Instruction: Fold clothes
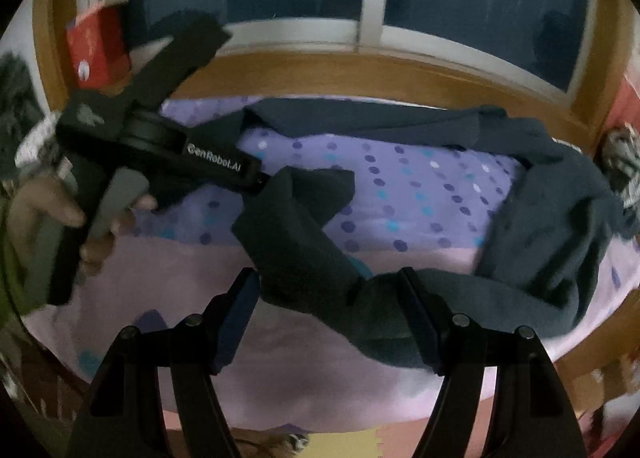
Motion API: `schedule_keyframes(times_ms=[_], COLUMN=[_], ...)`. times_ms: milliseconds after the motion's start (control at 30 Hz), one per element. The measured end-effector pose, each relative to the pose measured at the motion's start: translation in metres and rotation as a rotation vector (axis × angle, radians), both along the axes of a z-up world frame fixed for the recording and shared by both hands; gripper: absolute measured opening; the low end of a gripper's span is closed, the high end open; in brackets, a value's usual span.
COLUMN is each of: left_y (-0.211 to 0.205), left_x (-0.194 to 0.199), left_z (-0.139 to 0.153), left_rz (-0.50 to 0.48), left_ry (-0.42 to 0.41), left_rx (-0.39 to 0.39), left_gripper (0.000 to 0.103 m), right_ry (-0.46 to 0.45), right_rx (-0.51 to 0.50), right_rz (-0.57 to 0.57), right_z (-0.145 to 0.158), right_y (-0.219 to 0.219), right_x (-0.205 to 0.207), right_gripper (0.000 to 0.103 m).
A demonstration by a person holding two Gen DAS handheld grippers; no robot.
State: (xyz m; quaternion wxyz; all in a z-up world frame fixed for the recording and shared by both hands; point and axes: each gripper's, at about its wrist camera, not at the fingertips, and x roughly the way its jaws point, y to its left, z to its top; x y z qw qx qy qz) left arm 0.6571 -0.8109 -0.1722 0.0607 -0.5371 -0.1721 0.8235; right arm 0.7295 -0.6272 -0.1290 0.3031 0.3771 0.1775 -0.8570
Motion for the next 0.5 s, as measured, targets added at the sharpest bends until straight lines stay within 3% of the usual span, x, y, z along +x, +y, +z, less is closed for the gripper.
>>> schedule_keyframes(times_ms=[133,167,200,233,267,300,367,500], left_y=[0.011,0.013,0.016,0.018,0.019,0.020,0.019,-0.009], left_x=[-0.004,-0.003,-0.004,-0.004,-0.001,0.002,0.012,0.046], left_z=[0.000,-0.001,-0.002,-0.007,-0.006,-0.005,0.017,0.112], left_rz=[-0.013,-0.011,-0.015,-0.020,-0.004,0.012,0.033,0.138], left_ry=[0.017,0.029,0.027,0.004,0.013,0.021,0.098,0.330], left_rx=[-0.045,-0.029,-0.006,0.060,0.074,0.087,0.075,0.075], left_gripper=[0.055,0.036,0.017,0.007,0.007,0.006,0.006,0.006], right_ry=[-0.009,-0.030,-0.042,-0.050,-0.057,-0.066,-0.087,-0.018], right_rx=[0.003,-0.001,-0.006,-0.006,-0.007,-0.019,-0.074,-0.237], right_rz=[0.014,0.009,0.003,-0.008,-0.019,-0.030,-0.048,-0.062], right_z=[-0.011,-0.017,-0.021,-0.024,-0.026,-0.026,-0.018,0.034], right_y=[-0.005,-0.004,-0.003,-0.001,0.002,0.005,0.013,0.021], right_x=[-0.008,-0.012,-0.014,-0.017,-0.019,-0.021,-0.025,-0.029], right_gripper=[0.071,0.071,0.063,0.053,0.034,0.023,0.017,0.016])
